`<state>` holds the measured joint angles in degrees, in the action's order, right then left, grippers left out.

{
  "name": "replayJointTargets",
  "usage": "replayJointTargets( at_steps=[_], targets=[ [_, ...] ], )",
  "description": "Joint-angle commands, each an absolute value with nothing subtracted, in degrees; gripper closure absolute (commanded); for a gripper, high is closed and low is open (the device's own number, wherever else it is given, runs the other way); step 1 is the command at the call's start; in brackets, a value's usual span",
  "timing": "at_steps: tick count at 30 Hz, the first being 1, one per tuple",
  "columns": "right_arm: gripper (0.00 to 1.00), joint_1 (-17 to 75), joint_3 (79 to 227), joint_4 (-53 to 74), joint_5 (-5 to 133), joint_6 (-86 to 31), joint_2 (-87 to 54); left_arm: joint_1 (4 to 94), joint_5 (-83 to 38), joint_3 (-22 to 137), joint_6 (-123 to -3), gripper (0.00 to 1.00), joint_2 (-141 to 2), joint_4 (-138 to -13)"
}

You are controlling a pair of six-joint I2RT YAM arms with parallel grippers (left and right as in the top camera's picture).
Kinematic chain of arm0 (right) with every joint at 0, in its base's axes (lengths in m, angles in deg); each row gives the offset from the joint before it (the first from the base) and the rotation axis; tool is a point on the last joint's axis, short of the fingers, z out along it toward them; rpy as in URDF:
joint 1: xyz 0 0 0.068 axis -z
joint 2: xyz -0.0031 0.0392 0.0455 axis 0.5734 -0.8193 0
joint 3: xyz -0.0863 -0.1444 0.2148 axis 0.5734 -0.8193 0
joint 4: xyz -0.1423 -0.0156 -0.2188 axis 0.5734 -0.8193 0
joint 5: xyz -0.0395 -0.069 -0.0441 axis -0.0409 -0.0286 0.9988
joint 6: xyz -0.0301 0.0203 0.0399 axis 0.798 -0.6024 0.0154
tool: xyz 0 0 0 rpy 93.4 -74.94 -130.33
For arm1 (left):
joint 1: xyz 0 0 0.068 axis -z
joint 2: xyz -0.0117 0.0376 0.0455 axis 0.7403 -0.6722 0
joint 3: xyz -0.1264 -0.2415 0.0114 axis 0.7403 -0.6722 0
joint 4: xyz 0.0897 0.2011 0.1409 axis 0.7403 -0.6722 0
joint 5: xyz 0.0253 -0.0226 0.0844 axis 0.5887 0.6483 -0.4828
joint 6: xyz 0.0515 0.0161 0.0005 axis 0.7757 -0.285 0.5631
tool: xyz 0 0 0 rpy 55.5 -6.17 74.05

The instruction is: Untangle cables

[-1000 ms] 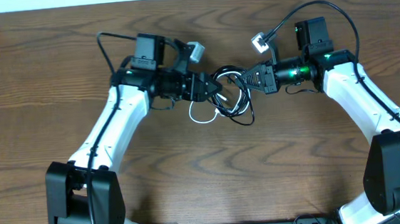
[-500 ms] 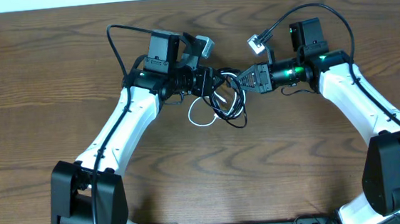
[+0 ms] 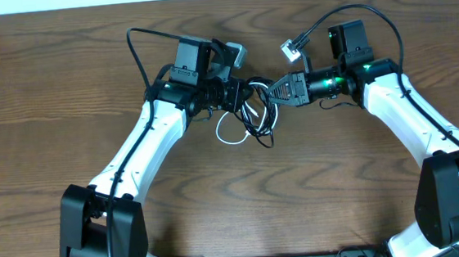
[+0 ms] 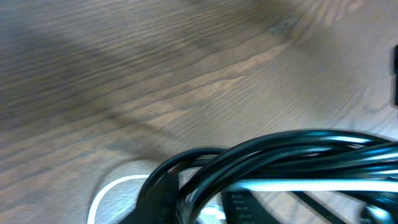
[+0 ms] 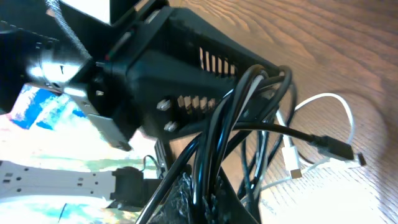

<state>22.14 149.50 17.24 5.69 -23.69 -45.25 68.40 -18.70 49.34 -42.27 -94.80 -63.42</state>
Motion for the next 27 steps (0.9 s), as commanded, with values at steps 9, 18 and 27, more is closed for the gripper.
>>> replayJointTargets(
  at_steps=[9,18,27],
  targets=[
    [0.99,22.3,150.7,17.0,1.3,-24.3,-45.3,68.1,-27.1,50.3,-42.0,0.93,-94.8,-65.4],
    [0.99,22.2,150.7,7.8,19.3,-20.5,-45.3,62.0,-27.0,50.3,-46.1,0.93,-94.7,-72.1],
    [0.90,22.1,150.7,2.8,32.9,-16.3,-45.3,58.6,-23.0,50.3,-46.3,0.93,-94.7,-78.8]
  ],
)
